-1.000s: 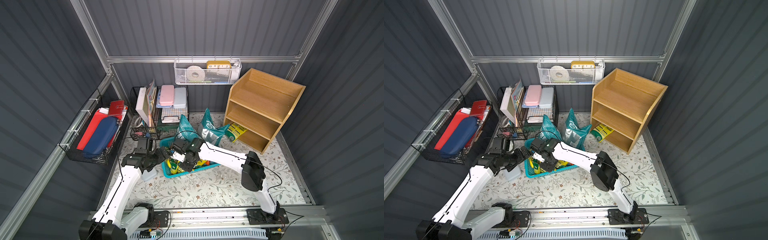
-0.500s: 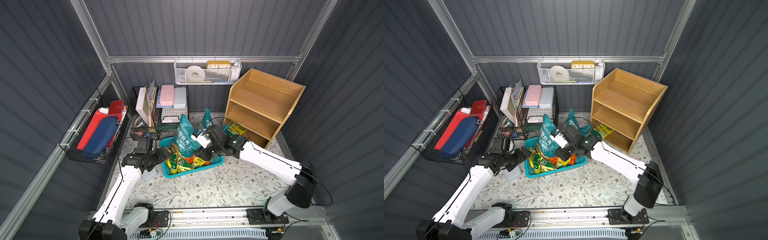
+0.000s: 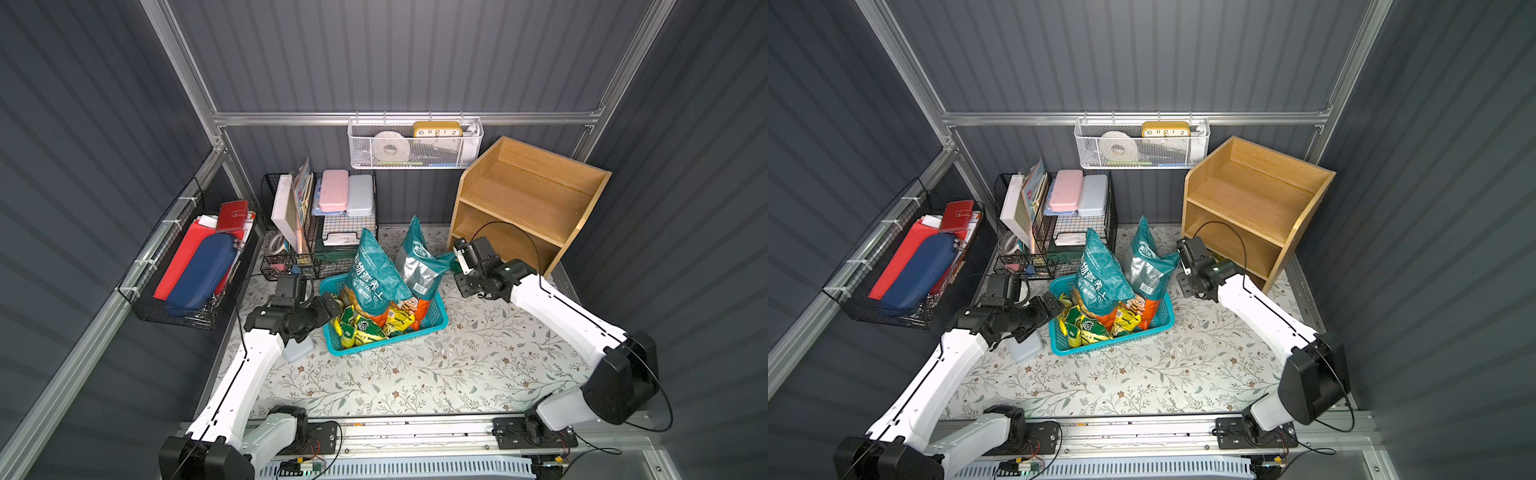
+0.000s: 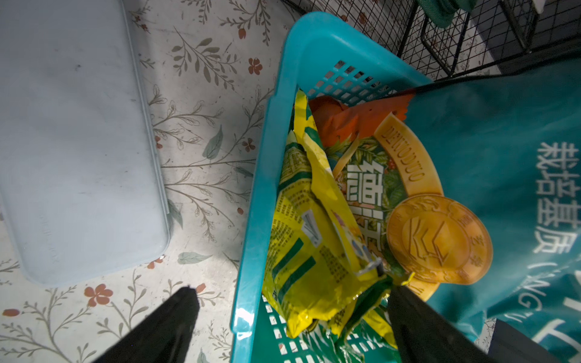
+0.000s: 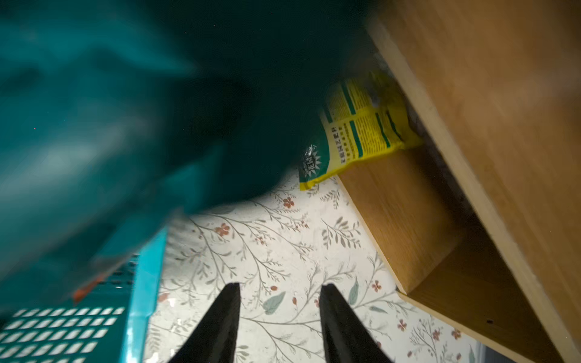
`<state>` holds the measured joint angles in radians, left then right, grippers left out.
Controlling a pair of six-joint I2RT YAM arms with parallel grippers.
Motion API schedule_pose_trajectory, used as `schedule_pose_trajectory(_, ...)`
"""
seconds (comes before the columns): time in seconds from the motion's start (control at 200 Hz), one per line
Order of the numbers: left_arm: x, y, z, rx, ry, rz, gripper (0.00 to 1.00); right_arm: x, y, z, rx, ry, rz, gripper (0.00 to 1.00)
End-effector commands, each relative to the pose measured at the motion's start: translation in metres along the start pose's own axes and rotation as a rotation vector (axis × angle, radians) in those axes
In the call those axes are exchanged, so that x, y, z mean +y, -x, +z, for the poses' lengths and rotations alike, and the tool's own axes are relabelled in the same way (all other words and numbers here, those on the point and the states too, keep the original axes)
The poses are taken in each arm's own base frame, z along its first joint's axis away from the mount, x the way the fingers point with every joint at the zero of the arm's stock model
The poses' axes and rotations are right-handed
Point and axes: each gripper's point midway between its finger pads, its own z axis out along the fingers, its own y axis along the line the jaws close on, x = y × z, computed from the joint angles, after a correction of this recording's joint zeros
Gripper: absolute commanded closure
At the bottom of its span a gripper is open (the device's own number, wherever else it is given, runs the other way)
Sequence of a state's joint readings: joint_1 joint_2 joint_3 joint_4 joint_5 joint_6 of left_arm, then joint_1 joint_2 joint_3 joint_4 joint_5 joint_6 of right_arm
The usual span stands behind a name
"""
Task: Take down the fertilizer bag from the shelf
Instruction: Pick up the fertilizer bag from the shelf.
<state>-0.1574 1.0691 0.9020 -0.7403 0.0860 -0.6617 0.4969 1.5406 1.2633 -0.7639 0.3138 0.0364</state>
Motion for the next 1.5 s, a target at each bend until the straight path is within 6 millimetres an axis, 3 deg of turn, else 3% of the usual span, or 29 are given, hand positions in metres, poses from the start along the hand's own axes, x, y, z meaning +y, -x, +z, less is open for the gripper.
schedule_pose_trajectory(0.0,-0.003,-0.003,0.001,0.013,-0.016,0.003,0.01,-0.004,-0.019,0.034,0.078,-0.100,-0.077,0.52)
schedule_pose_trajectory(0.14,-0.002,-0.003,0.000,0.021,-0.009,0.004,0.01,-0.012,-0.011,0.078,0.141,-0.230,-0.184,0.46)
schedule_pose_trajectory(0.29,0.001,-0.003,-0.003,0.005,0.005,0.009,0.01,-0.017,-0.006,0.110,0.179,-0.327,-0.272,0.44)
schedule_pose_trajectory(0.635,-0.003,0.000,0.001,0.022,0.004,0.006,0.01,-0.027,0.011,0.148,0.150,-0.438,-0.410,0.43)
schedule_pose_trajectory(1.071,0.000,0.000,-0.006,0.006,0.017,0.014,0.01,-0.024,-0.013,0.189,0.225,-0.365,-0.364,0.46)
schedule_pose_trajectory(1.221,0.001,0.000,-0.007,0.002,0.018,0.014,0.01,-0.028,-0.019,0.189,0.226,-0.342,-0.317,0.54)
schedule_pose_trajectory(1.346,0.000,0.000,-0.006,0.006,0.016,0.013,0.01,-0.033,-0.020,0.188,0.227,-0.341,-0.288,0.91)
schedule_pose_trajectory(1.391,0.000,0.000,-0.005,0.006,0.015,0.014,0.01,-0.033,-0.020,0.186,0.225,-0.341,-0.286,1.00)
schedule_pose_trajectory(1.496,0.000,0.000,-0.005,0.008,0.013,0.009,0.01,-0.036,-0.019,0.174,0.227,-0.338,-0.274,1.00)
